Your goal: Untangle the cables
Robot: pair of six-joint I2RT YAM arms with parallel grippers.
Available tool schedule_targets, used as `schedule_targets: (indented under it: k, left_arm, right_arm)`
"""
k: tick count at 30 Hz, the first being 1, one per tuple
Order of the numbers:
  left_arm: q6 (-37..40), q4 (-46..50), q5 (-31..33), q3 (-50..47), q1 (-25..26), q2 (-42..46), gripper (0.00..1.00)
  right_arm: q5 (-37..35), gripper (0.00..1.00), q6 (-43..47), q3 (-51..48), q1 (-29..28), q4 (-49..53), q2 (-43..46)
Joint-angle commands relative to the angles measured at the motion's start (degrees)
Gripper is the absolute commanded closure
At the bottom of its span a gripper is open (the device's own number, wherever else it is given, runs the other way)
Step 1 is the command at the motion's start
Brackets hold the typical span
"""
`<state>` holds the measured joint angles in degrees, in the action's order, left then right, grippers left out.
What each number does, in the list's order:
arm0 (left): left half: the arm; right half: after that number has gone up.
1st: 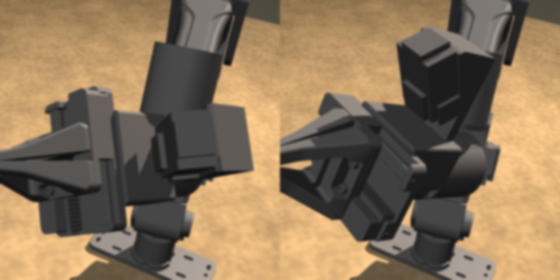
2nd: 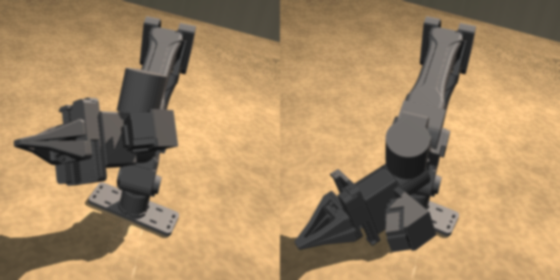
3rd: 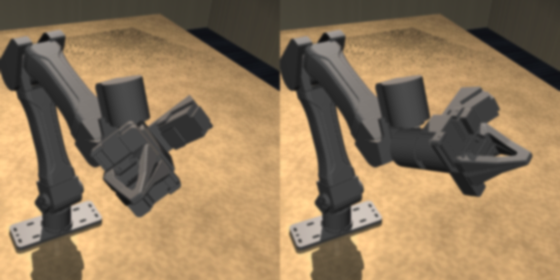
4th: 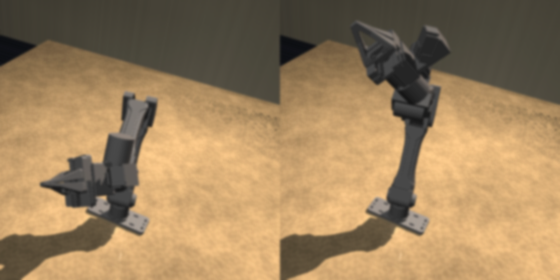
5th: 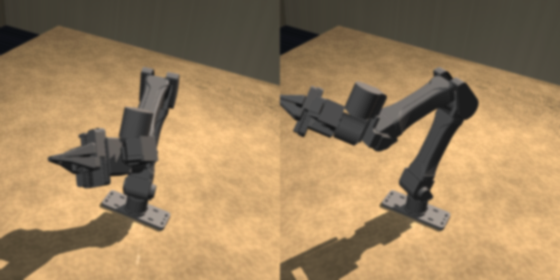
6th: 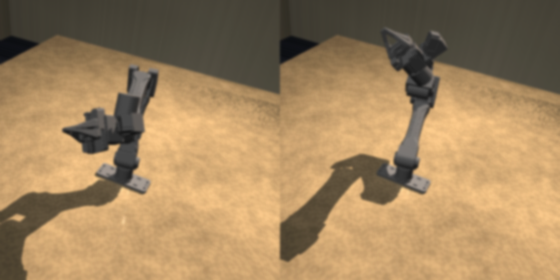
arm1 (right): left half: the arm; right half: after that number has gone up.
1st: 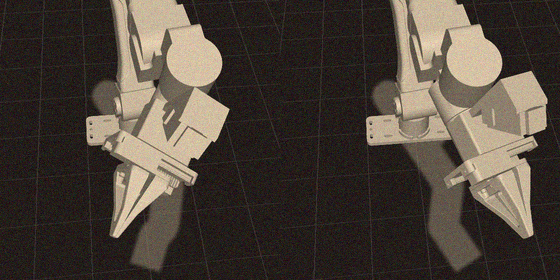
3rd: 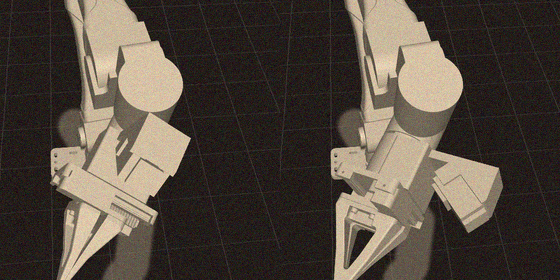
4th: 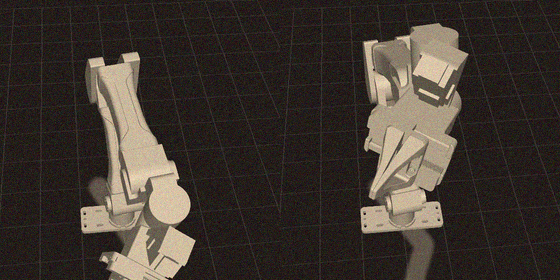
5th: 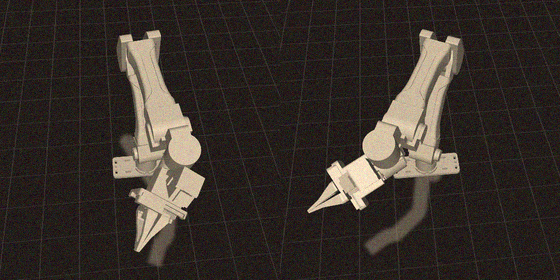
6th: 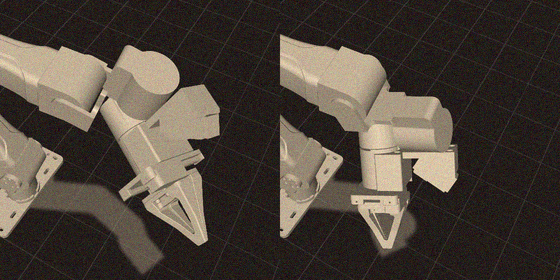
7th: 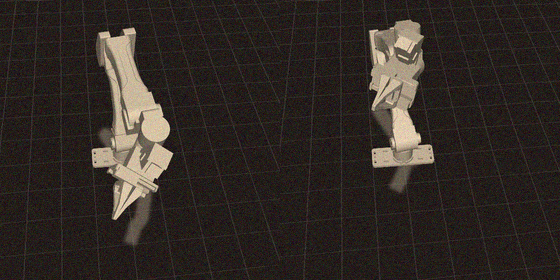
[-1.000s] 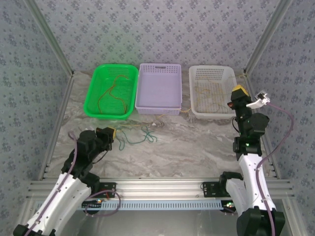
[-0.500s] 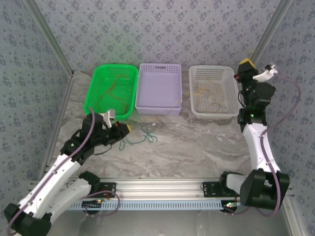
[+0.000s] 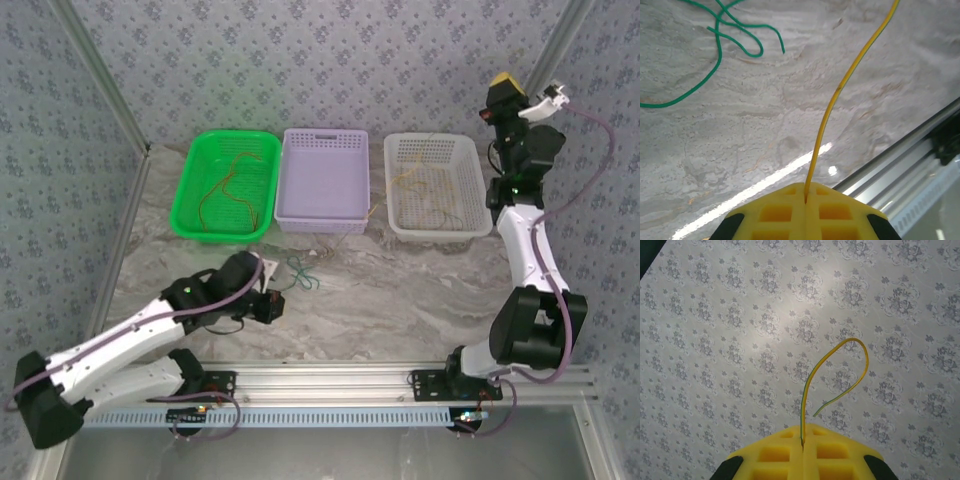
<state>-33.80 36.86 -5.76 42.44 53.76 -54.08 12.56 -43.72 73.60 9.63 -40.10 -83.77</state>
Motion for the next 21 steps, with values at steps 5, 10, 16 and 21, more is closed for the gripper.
schedule_targets:
  k: [5,10,16,21]
  left_arm:
    - [5.93,-1.84,12.05,4.38,10.77,-5.18,1.00]
    - [8.56,-4.52,14.81,7.46,16.25,-9.49,1.00]
    - [9.10,-10.49,11.11,7.31,16.32,-10.17,1.00]
    - [10.08,-14.59,12.63,12.55,15.75,-12.83,1.00]
  right_arm:
    - [1.19,1.00,0.99,9.74,1.09,-0.28,-2.77]
    - [1.77,1.00,3.39,12.48,1.01,2.48,-3.65]
    - [1.54,1.00,4.40,13.37,2.01,3.97,-3.36]
    - [0.58,1.00,9.86,16.35,0.31,10.25,-3.31]
